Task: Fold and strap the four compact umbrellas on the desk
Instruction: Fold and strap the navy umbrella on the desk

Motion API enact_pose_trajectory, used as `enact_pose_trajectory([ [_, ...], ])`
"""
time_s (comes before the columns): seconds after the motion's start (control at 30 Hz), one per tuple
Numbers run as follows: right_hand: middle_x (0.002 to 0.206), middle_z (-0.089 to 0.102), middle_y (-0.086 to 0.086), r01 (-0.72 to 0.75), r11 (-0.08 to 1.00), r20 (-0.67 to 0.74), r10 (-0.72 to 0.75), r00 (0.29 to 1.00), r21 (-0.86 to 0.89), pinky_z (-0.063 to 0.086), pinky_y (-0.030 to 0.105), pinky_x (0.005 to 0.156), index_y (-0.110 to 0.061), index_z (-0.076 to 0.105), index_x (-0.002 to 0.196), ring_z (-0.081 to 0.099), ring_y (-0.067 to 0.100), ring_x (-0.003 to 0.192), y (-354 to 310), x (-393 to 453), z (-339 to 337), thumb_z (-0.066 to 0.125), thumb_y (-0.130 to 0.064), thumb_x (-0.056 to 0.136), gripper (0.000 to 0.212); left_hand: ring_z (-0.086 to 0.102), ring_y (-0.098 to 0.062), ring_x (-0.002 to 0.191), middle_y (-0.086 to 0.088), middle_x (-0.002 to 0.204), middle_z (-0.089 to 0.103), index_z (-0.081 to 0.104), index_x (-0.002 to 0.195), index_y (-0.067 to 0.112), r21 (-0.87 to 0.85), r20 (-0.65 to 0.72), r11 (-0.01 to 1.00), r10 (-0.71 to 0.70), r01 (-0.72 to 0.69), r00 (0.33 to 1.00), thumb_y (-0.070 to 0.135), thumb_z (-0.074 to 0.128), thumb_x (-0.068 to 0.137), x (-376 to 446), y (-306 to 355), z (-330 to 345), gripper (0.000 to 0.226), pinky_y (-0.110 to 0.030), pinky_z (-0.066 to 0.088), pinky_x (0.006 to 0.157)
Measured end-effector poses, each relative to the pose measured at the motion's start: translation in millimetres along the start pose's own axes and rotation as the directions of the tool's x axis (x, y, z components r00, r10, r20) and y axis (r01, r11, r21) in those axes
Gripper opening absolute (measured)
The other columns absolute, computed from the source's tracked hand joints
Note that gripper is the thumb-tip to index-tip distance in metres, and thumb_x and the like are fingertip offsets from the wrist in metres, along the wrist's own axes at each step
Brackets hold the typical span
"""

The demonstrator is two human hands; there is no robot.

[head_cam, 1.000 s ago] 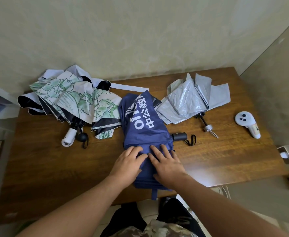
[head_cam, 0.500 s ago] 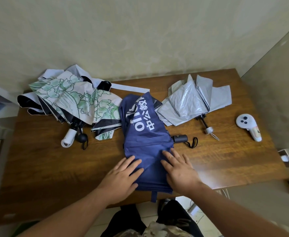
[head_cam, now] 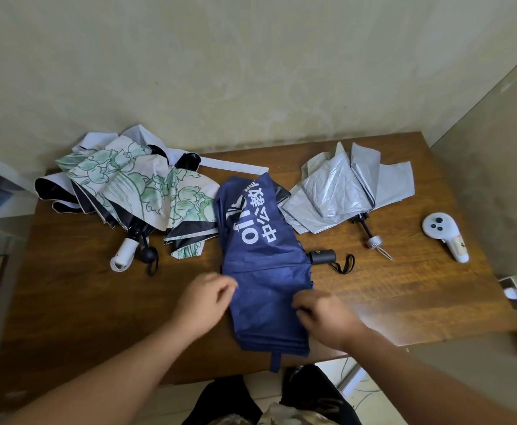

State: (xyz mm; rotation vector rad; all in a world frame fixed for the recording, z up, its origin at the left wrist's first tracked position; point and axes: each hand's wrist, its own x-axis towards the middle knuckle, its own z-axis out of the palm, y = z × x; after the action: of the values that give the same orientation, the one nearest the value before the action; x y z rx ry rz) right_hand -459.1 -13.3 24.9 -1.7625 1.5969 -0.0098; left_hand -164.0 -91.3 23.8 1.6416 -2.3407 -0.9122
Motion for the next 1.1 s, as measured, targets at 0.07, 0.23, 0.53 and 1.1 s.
enact_pose_trajectory([
  [0.07,0.113,0.072,-0.007,-0.092,0.991,-0.102,0.102,0.990,0.098,0.055,0.037,0.089,-0.030,0.073,0.114,0.067,0.017,0.102,-6,10,-20,0.055,-0.032,0.097,0.025,0.063,-0.017,0.110,0.005,0.117,0.069,0.072,0.122,0.025,-0.107,-0.122,0.980,-0.181,0.169,0.976,0.026,0.063,0.100,33,14,-13,0.024,-0.035,0.051,0.096],
  [0.23,0.113,0.065,-0.010,-0.107,0.978,-0.246,0.151,0.958,0.181,0.048,0.025,0.095,-0.023,0.074,0.120,0.060,0.011,0.104,-16,34,-51,0.062,-0.015,0.095,0.029,0.060,-0.022,0.110,0.001,0.135,0.061,0.043,0.152,0.027,-0.467,0.127,0.722,-0.516,0.510,0.847,0.040,0.062,0.100,88,49,-33,0.057,-0.037,0.049,0.099],
  [0.53,0.119,0.058,-0.009,-0.092,0.930,-0.286,0.203,0.937,0.356,0.046,0.020,0.097,-0.026,0.070,0.126,0.056,0.006,0.103,-33,54,-69,0.065,-0.016,0.095,0.033,0.069,-0.009,0.089,0.006,0.107,0.075,0.069,0.108,0.021,-0.809,0.314,0.257,-0.570,0.528,0.759,0.047,0.072,0.095,75,60,-30,0.030,-0.020,0.050,0.064],
  [1.1,0.116,0.074,-0.014,-0.193,0.235,0.104,0.346,0.932,0.953,0.056,0.033,0.077,-0.044,-0.005,0.164,0.073,0.015,0.102,-74,84,-106,0.057,0.002,0.097,0.102,0.066,-0.002,0.101,0.014,0.109,0.076,0.069,0.109,0.021,-0.810,0.409,0.209,-0.467,0.547,0.784,0.042,0.055,0.106,28,65,-41,0.026,-0.028,0.041,0.075],
])
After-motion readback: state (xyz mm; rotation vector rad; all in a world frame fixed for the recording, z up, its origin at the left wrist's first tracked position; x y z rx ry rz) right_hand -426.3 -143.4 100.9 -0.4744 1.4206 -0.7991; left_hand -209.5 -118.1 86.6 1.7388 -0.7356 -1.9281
